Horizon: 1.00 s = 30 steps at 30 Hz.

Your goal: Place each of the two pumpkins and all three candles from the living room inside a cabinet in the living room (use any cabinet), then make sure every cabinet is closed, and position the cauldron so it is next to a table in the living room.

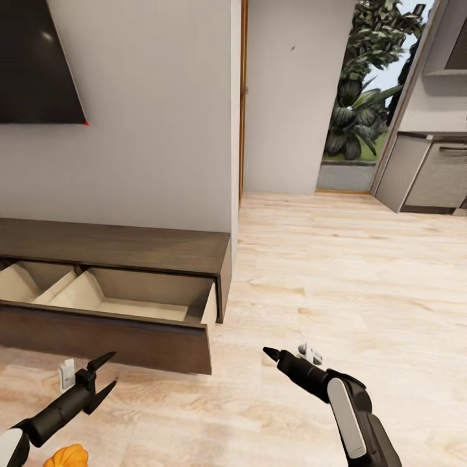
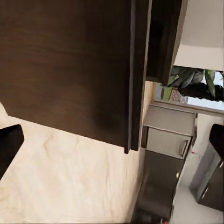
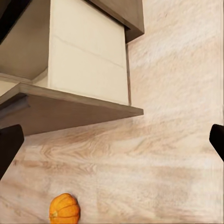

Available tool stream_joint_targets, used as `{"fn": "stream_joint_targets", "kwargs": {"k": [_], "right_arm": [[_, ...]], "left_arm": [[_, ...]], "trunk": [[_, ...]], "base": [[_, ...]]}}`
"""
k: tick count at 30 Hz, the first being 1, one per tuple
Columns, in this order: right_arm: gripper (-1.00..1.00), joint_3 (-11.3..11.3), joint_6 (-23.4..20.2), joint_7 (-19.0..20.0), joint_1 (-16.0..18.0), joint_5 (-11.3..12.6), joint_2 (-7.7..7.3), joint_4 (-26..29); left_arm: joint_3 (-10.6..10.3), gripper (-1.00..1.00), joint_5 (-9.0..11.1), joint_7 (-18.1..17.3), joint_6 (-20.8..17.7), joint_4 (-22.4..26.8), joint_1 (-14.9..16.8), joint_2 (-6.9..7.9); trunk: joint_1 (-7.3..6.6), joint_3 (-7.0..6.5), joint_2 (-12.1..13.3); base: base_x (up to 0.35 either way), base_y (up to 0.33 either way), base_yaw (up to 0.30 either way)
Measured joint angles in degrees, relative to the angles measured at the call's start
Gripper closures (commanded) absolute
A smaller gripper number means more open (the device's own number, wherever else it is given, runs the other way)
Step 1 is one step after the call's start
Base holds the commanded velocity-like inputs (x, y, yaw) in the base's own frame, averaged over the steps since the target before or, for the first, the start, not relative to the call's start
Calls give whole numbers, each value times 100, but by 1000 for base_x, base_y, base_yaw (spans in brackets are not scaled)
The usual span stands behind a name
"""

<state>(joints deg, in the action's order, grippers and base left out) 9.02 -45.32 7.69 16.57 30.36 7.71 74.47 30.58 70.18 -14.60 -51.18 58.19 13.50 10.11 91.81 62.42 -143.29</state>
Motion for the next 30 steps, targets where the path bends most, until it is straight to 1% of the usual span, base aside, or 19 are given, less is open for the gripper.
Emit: {"fn": "stream_joint_targets", "kwargs": {"k": [1,2,4,7,8,10,12,13,14,15,16,17,18,20,21,23,25,28,30], "right_arm": [[-100,2,-6,1,0,2,-20,-19],[-100,2,-33,-2,0,-4,-85,-89],[-100,1,-63,-7,0,-13,-142,-227],[-100,-7,-99,-59,-8,-38,-201,-490],[-100,-13,-124,-117,-97,-58,-227,-561],[-100,-18,-110,-249,-356,-62,-247,-639],[-100,-30,-55,-413,-548,-76,-251,-799],[-100,-38,-12,-489,-598,-88,-249,-902],[-100,-48,69,-594,-640,-100,-239,-1045],[-100,-56,117,-656,-656,-102,-226,-1132],[-100,-60,153,-711,-667,-109,-215,-1229],[-100,-60,172,-736,-670,-113,-213,-1290],[-100,-66,281,-782,-678,-128,-210,-1524],[-100,-79,544,-812,-682,-130,-222,-1830],[-100,-83,776,-822,-683,-147,-225,-1998],[-100,-86,995,-826,-685,-222,-216,-2127],[-100,-80,1099,-830,-686,-353,-203,-2185],[-100,-73,1260,-818,-689,-535,-180,-2214],[-100,-71,1488,-786,-691,-587,-174,-2219]], "left_arm": [[3,-100,9,144,-17,6,0,9],[-1,-100,17,547,-49,52,-1,26],[-30,-100,15,1064,-68,169,-1,34],[-124,-100,-86,1743,-83,274,0,34],[-219,-100,-118,2037,-88,299,0,38],[-376,-100,-144,2410,-84,316,0,49],[-484,-100,-285,2737,-83,318,0,56],[-514,-100,-425,2868,-83,319,0,58],[-540,-100,-766,2995,-77,308,0,60],[-552,-100,-1041,3045,-71,303,0,64],[-556,-100,-1190,3061,-68,301,0,65],[-560,-100,-1495,3081,-63,295,0,67],[-566,-100,-2000,3092,-46,286,0,69],[-572,-100,-2592,3086,-17,279,1,71],[-575,-100,-2912,3065,-7,277,1,94],[-578,-100,-3168,3031,7,242,1,145],[-581,-100,-3294,3008,27,160,1,234],[-593,-100,-3360,2993,226,-26,1,377],[-747,-100,-3369,2988,395,-140,1,422]], "trunk": [[-3,-22,1],[-5,-44,3],[-10,-89,5],[-54,-148,83],[-76,-165,123],[-120,-201,203],[-164,-237,283],[-186,-255,323],[-208,-273,364],[-230,-291,404],[-252,-309,444],[-274,-327,484],[-296,-345,524],[-340,-381,604],[-362,-399,644],[-406,-435,725],[-450,-471,805],[-516,-525,925],[-560,-561,1005]], "base": [[0,0,0],[0,0,0],[0,0,0],[0,0,0],[0,0,0],[0,0,0],[0,0,0],[0,0,0],[0,0,0],[0,0,0],[0,0,0],[0,0,0],[0,0,0],[0,0,0],[0,0,0],[0,0,0],[0,0,0],[0,0,0],[0,0,0]]}}
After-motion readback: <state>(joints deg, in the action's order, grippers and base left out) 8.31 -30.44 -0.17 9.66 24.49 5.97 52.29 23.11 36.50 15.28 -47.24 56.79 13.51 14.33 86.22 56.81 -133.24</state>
